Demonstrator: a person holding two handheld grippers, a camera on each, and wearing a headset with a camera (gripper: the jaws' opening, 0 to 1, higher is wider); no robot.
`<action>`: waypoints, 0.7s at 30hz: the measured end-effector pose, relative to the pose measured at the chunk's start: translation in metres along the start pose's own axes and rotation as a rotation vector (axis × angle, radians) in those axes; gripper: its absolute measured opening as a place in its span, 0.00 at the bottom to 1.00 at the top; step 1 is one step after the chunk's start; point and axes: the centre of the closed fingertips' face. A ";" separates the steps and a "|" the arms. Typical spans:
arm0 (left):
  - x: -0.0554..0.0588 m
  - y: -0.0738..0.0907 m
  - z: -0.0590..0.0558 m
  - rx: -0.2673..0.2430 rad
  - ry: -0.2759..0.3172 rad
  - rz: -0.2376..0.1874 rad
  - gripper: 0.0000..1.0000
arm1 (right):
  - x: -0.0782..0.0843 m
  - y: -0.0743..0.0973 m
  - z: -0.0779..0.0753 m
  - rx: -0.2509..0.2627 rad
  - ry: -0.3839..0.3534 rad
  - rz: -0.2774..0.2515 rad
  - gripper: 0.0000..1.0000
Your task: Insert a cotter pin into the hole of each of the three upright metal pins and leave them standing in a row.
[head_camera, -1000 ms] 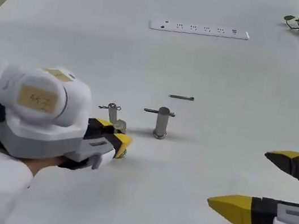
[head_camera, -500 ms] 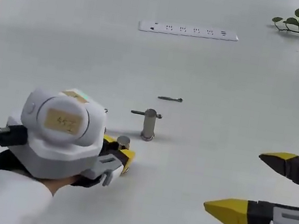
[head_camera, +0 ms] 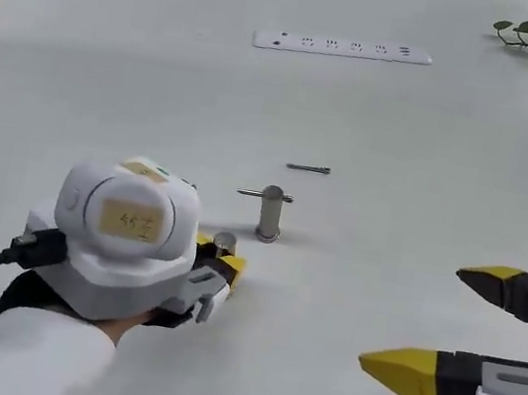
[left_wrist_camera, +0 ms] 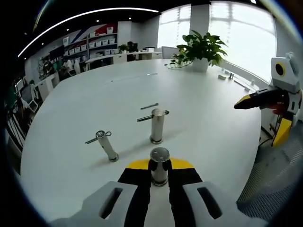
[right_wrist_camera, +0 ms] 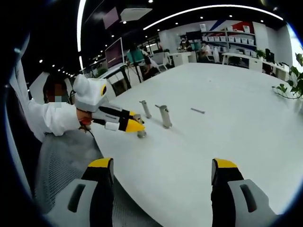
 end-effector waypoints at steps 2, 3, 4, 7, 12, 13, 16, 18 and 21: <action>0.000 0.000 0.000 0.001 0.023 -0.003 0.10 | 0.002 -0.002 0.000 -0.005 -0.004 0.002 0.83; 0.001 0.000 0.000 0.000 0.018 -0.006 0.10 | 0.003 -0.002 0.001 -0.007 -0.006 0.001 0.83; 0.002 0.001 -0.001 -0.005 0.009 -0.009 0.10 | 0.003 -0.003 0.001 -0.010 -0.010 0.000 0.83; 0.004 0.001 -0.004 -0.016 -0.029 -0.014 0.10 | 0.003 -0.005 0.000 -0.008 -0.017 0.000 0.83; 0.004 0.000 -0.002 -0.033 -0.021 -0.008 0.11 | 0.002 -0.005 -0.001 -0.008 -0.021 -0.007 0.83; 0.005 0.000 -0.001 -0.036 -0.043 -0.005 0.11 | 0.002 -0.004 -0.001 -0.010 -0.019 -0.007 0.83; 0.009 -0.002 0.000 -0.027 -0.049 0.021 0.11 | 0.001 -0.003 -0.003 -0.012 -0.018 -0.008 0.83; 0.009 -0.001 0.000 -0.016 -0.046 0.027 0.11 | 0.001 -0.003 -0.003 -0.016 -0.021 -0.008 0.83; 0.009 0.002 0.001 -0.003 -0.015 0.042 0.13 | 0.000 -0.002 -0.003 -0.016 -0.026 -0.013 0.84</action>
Point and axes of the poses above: the centre of the closed fingertips' face, and the gripper's own axes: y roughly backward along the fingers, z roughly to its left, x roughly out of its underside, and after that the axes turned 11 degrees about y, right-handed
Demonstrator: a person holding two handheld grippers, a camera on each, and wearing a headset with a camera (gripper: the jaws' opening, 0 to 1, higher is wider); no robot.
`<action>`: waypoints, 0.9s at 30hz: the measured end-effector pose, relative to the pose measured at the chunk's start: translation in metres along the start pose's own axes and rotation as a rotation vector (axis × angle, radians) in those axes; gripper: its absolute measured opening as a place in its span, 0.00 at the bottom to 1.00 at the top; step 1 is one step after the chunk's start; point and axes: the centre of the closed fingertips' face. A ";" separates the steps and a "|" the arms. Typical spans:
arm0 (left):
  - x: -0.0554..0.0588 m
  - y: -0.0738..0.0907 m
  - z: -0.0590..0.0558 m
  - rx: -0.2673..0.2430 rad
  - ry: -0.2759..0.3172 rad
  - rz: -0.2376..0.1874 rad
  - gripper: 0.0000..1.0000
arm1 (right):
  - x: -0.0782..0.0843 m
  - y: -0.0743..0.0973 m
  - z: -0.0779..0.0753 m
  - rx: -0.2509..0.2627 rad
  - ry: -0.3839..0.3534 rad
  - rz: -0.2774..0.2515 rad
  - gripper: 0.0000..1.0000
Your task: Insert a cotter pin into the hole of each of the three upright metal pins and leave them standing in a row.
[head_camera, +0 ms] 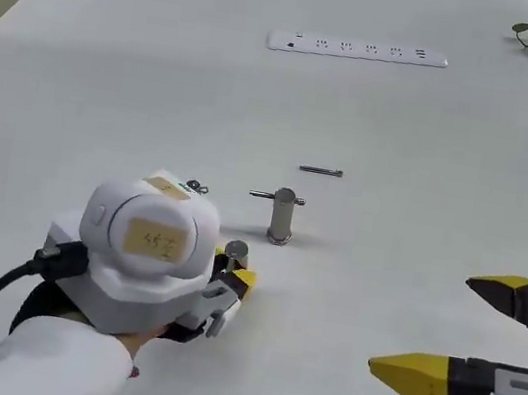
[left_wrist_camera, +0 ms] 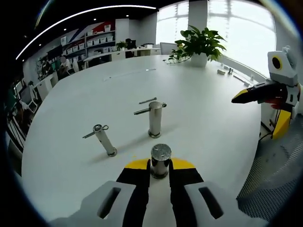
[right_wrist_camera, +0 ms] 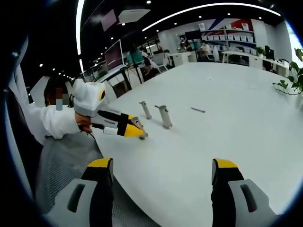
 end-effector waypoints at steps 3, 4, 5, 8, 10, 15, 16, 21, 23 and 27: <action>-0.002 0.004 0.002 0.021 0.023 -0.007 0.20 | -0.002 0.000 -0.001 -0.002 -0.009 -0.009 0.84; -0.003 0.007 0.002 0.034 0.016 -0.013 0.23 | -0.003 0.000 -0.001 -0.002 -0.008 -0.008 0.84; -0.005 0.010 0.002 0.055 0.001 -0.026 0.28 | -0.003 -0.001 -0.002 -0.003 -0.004 -0.005 0.84; -0.014 0.022 -0.002 0.107 -0.040 -0.067 0.40 | -0.004 -0.001 -0.002 -0.005 0.000 0.000 0.84; -0.016 0.031 -0.005 0.149 -0.019 -0.072 0.47 | -0.005 -0.001 -0.002 -0.010 0.003 0.002 0.84; -0.023 0.052 -0.008 0.204 0.005 -0.108 0.59 | -0.007 0.001 -0.011 -0.009 -0.014 -0.007 0.84; -0.023 0.055 -0.008 0.212 0.003 -0.112 0.62 | -0.007 0.002 -0.013 -0.005 -0.012 -0.004 0.84; -0.018 0.062 -0.008 0.270 0.031 -0.135 0.75 | -0.012 0.006 -0.030 0.012 -0.004 0.001 0.84; -0.013 0.062 -0.004 0.266 0.029 -0.130 0.82 | -0.015 0.007 -0.035 0.022 0.008 0.006 0.84; -0.011 0.067 -0.003 0.268 0.004 -0.118 0.93 | -0.024 0.007 -0.046 0.034 0.028 0.010 0.84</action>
Point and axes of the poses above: the centre of the closed fingertips' face, and the gripper's own axes: y roughly backward along the fingers, z roughly to its left, x roughly out of its underside, and after that the axes turned 11 degrees about y, right-handed
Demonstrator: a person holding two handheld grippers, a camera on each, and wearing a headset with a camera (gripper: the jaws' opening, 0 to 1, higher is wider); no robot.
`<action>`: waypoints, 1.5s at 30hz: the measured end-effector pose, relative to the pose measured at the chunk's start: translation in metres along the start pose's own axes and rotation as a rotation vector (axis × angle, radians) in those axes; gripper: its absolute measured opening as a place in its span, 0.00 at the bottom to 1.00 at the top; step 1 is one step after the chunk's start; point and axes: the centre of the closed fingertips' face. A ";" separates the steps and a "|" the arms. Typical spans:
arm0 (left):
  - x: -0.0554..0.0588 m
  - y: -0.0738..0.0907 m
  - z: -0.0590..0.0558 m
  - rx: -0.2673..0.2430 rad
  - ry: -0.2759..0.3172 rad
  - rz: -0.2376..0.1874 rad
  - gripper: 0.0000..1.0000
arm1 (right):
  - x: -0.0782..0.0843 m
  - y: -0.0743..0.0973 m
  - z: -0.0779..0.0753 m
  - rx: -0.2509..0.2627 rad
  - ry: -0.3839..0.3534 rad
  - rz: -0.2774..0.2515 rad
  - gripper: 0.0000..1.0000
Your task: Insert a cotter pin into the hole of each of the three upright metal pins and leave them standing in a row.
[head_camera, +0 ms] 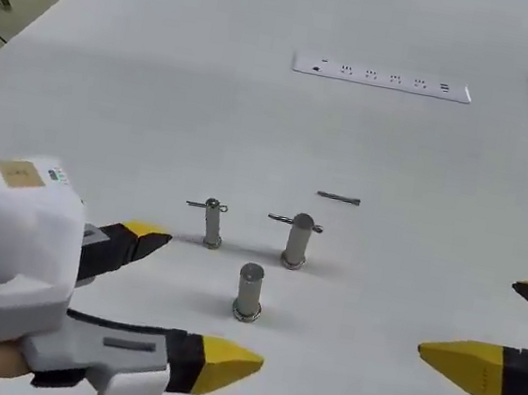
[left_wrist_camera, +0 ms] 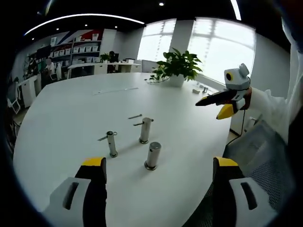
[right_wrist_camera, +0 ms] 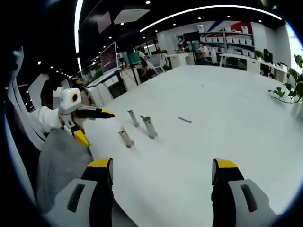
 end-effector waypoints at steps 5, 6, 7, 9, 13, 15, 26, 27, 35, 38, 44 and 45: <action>0.000 0.006 -0.006 0.025 -0.023 0.018 0.99 | -0.010 -0.004 -0.013 0.006 0.036 0.015 0.84; 0.000 0.007 -0.007 0.030 -0.023 0.018 0.99 | -0.012 -0.005 -0.015 0.005 0.044 0.018 0.84; 0.001 0.009 -0.008 0.042 -0.006 0.016 0.99 | -0.014 -0.006 -0.018 0.004 0.059 0.024 0.84; 0.000 0.011 -0.011 0.062 0.018 0.002 0.99 | -0.018 -0.009 -0.021 0.000 0.080 0.034 0.84; 0.002 0.016 -0.006 0.046 0.044 -0.007 0.99 | -0.026 -0.015 -0.031 -0.009 0.145 0.074 0.84; 0.002 0.019 -0.004 0.036 0.041 -0.007 0.99 | -0.031 -0.020 -0.037 -0.014 0.163 0.093 0.84; -0.002 0.033 0.007 -0.003 0.073 -0.035 0.99 | -0.048 -0.059 -0.052 -0.116 0.331 0.193 0.78; -0.003 0.035 0.008 -0.007 0.075 -0.041 0.99 | -0.049 -0.064 -0.055 -0.124 0.357 0.213 0.77; -0.015 0.051 0.010 -0.025 0.092 -0.109 0.96 | -0.060 -0.100 -0.061 -0.185 0.461 0.256 0.71; -0.015 0.057 0.015 -0.055 0.088 -0.106 0.96 | -0.060 -0.115 -0.060 -0.210 0.505 0.284 0.65; -0.009 0.070 0.027 -0.090 0.145 -0.099 0.90 | -0.061 -0.138 -0.059 -0.244 0.624 0.315 0.53; -0.010 0.072 0.028 -0.097 0.139 -0.110 0.89 | -0.059 -0.145 -0.060 -0.244 0.637 0.329 0.48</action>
Point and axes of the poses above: the centre of the closed fingertips' face, and the gripper's own axes: y roughly backward along the fingers, z roughly to its left, x roughly out of its underside, and after that the axes turned 11 degrees about y, right-handed
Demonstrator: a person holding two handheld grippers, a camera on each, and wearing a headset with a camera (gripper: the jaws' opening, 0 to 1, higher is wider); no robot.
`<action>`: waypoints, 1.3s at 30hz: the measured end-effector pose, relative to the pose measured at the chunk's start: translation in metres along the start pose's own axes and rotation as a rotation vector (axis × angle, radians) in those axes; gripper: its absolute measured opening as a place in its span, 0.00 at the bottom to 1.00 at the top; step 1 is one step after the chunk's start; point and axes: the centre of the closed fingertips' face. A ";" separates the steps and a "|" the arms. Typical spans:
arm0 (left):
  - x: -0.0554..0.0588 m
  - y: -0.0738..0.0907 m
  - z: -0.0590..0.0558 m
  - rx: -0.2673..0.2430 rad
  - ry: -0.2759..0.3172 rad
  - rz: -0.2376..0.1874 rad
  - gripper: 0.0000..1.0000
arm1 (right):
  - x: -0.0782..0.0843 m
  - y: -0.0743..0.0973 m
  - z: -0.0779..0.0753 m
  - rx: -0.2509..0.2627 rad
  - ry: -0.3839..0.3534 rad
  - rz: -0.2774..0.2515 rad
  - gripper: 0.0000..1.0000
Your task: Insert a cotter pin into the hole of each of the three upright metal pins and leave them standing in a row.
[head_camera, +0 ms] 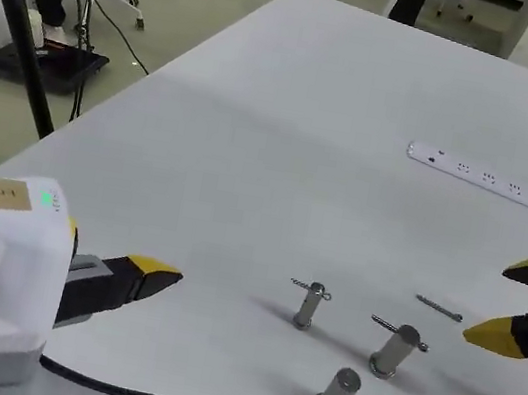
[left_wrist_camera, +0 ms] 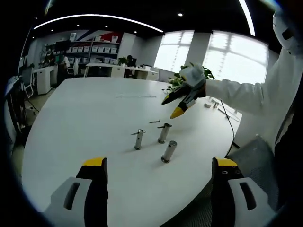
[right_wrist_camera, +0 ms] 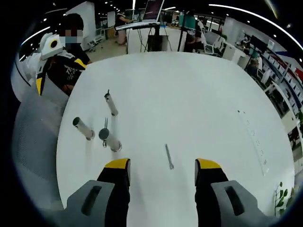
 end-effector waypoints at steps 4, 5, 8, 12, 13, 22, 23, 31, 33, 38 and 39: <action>-0.004 0.006 0.001 -0.011 -0.002 -0.021 0.88 | 0.003 -0.013 -0.004 -0.021 0.037 0.035 0.35; -0.005 0.007 0.001 -0.012 -0.005 -0.027 0.88 | 0.004 -0.017 -0.004 -0.030 0.042 0.043 0.33; -0.004 0.008 0.000 -0.014 -0.001 -0.027 0.88 | 0.006 -0.026 -0.002 -0.071 0.080 0.057 0.24; -0.001 0.009 0.001 -0.022 0.008 -0.026 0.87 | 0.015 -0.037 -0.003 -0.109 0.096 0.103 0.21; -0.001 0.009 0.001 -0.024 0.009 -0.028 0.87 | 0.019 -0.039 -0.003 -0.117 0.099 0.117 0.20; 0.004 0.011 0.007 -0.037 0.020 -0.011 0.86 | 0.028 -0.053 -0.004 -0.147 0.110 0.154 0.08; 0.004 0.012 0.008 -0.038 0.022 -0.011 0.86 | 0.028 -0.054 -0.003 -0.150 0.120 0.159 0.08; -0.006 0.018 0.023 -0.070 0.014 -0.022 0.84 | 0.022 -0.054 -0.001 -0.192 0.240 0.195 0.00; -0.012 0.022 0.026 -0.080 0.012 -0.036 0.84 | 0.022 -0.054 -0.002 -0.208 0.271 0.215 0.00; -0.020 0.031 0.031 -0.109 0.011 -0.064 0.83 | 0.024 -0.055 -0.005 -0.244 0.266 0.233 0.00; -0.021 0.033 0.031 -0.115 0.010 -0.070 0.83 | 0.024 -0.055 -0.006 -0.250 0.251 0.233 0.00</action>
Point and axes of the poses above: the centre of the closed fingertips' face, and the gripper's own axes: y roughly backward along the fingers, z roughly to its left, x roughly out of its underside, and after that the axes turned 11 degrees about y, right-handed
